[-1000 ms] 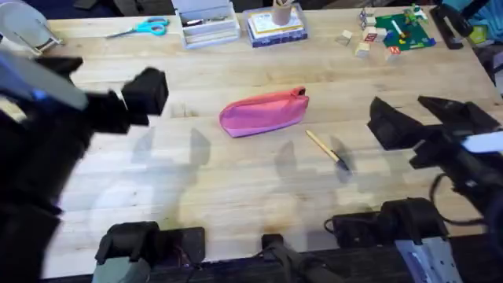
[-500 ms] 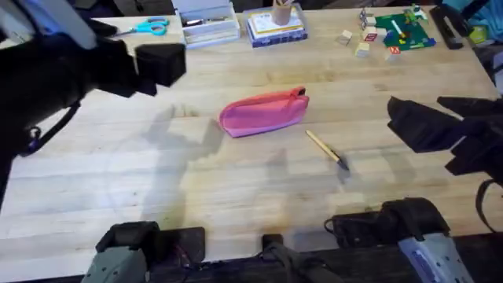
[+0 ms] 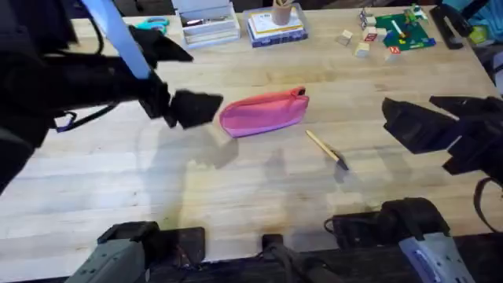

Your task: Unzip the bag, pick up the pens from the table one at a time and place them inside, then zip the bag closed.

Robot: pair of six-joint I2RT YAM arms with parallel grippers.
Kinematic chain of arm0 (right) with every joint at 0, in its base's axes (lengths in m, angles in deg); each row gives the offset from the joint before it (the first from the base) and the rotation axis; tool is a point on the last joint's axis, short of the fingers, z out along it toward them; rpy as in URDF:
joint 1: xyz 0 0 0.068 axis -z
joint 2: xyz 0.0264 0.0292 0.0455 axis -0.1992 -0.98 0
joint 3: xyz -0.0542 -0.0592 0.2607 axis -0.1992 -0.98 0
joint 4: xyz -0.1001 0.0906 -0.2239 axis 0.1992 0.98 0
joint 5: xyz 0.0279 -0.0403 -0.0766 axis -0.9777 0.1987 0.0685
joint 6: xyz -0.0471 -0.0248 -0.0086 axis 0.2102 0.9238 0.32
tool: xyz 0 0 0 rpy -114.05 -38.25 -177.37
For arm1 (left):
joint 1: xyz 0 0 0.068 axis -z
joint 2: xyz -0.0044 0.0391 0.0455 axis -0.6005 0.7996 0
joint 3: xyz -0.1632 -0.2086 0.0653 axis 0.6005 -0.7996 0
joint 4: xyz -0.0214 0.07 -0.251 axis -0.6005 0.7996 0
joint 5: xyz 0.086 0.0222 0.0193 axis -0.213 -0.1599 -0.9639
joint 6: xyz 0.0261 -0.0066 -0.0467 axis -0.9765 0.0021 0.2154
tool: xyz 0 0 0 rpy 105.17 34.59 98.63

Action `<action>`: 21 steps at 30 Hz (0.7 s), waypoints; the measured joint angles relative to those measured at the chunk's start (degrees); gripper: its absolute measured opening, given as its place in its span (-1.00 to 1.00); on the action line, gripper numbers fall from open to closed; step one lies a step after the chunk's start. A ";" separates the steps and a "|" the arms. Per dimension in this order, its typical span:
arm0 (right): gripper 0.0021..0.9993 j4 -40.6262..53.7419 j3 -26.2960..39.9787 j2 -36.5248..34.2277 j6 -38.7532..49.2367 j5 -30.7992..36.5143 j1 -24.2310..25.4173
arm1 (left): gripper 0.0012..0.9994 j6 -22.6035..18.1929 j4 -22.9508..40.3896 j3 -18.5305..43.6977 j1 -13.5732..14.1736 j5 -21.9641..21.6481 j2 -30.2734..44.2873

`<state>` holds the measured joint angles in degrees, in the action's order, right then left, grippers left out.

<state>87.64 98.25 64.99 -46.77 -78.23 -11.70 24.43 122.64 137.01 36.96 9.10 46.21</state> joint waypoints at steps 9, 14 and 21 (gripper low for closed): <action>1.00 -0.02 0.00 0.00 0.00 0.00 0.00 | 0.99 -26.67 13.01 0.02 0.17 3.60 8.23; 1.00 -0.02 0.00 0.00 0.00 0.00 0.00 | 0.99 -32.01 9.41 0.02 0.73 4.32 14.50; 1.00 -0.05 0.00 -0.01 0.00 0.00 0.00 | 0.99 -32.27 2.57 0.03 2.37 4.69 21.88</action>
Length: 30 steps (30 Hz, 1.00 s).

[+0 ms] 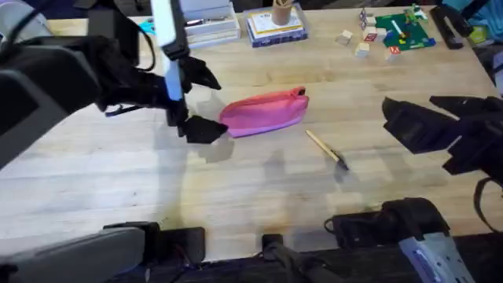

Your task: Unzip the bag, pick up the pens from the table one at a time and place them inside, then zip the bag closed.

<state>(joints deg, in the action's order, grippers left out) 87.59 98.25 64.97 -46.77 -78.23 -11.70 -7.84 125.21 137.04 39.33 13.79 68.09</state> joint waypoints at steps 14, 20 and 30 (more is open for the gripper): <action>1.00 -0.02 0.00 0.01 0.00 0.00 0.00 | 0.99 11.40 -12.15 0.01 5.70 0.12 9.90; 1.00 -0.02 0.00 0.01 0.00 0.00 0.00 | 0.99 12.43 -12.16 0.01 5.91 0.12 10.19; 1.00 -0.02 0.00 0.01 0.00 0.00 0.00 | 0.97 12.70 -12.16 0.01 5.91 0.12 10.21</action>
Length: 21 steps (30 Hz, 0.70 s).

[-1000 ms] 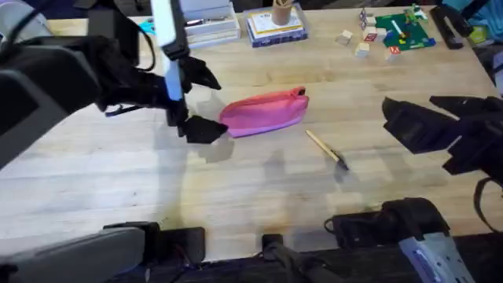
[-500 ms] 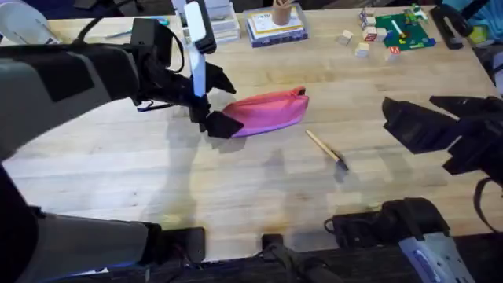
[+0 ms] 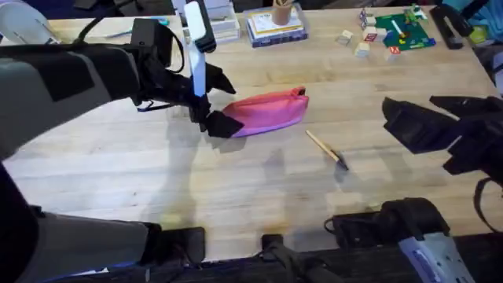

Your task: Unzip the bag, pick up the pens from the table one at a time and place them inside, then zip the bag closed.

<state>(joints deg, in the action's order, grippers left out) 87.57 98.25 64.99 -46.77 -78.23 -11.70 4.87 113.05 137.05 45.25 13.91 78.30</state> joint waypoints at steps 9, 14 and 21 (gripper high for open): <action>1.00 0.00 0.00 0.00 -1.44 -0.02 0.00 | -0.87 0.56 0.14 0.00 0.13 -0.04 0.00; 1.00 -0.15 0.00 0.00 -7.64 -0.09 0.00 | -0.91 0.58 0.20 0.00 0.20 -0.15 0.01; 1.00 -0.57 0.00 -1.26 -13.30 -1.43 0.00 | -0.91 0.58 0.20 0.00 0.22 -0.15 0.01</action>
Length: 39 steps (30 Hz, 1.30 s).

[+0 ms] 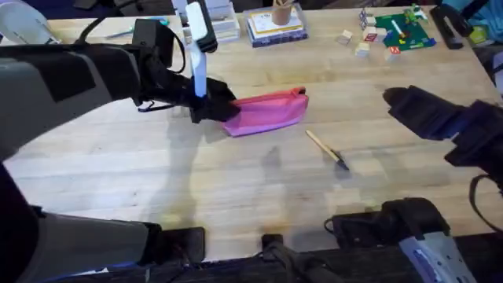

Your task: Unzip the bag, pick up the pens from the table one at a time and place them inside, then zip the bag closed.

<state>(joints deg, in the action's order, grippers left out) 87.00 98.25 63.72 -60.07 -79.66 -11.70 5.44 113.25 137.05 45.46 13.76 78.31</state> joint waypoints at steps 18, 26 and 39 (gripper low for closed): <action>1.00 -9.27 0.00 -16.37 -1.91 -8.06 -0.04 | -0.91 0.00 0.00 0.00 -0.02 0.00 0.00; 1.00 -15.17 0.00 -25.10 -1.93 -12.40 -3.27 | -0.91 0.00 0.00 0.00 -0.02 0.00 0.00; 1.00 -23.37 0.00 -42.50 -2.06 -13.59 -13.90 | -0.92 0.00 0.00 0.00 -0.02 0.00 0.00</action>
<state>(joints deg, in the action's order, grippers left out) 63.63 98.25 21.22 -62.13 -93.25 -25.60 5.44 113.25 137.05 45.44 13.76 78.31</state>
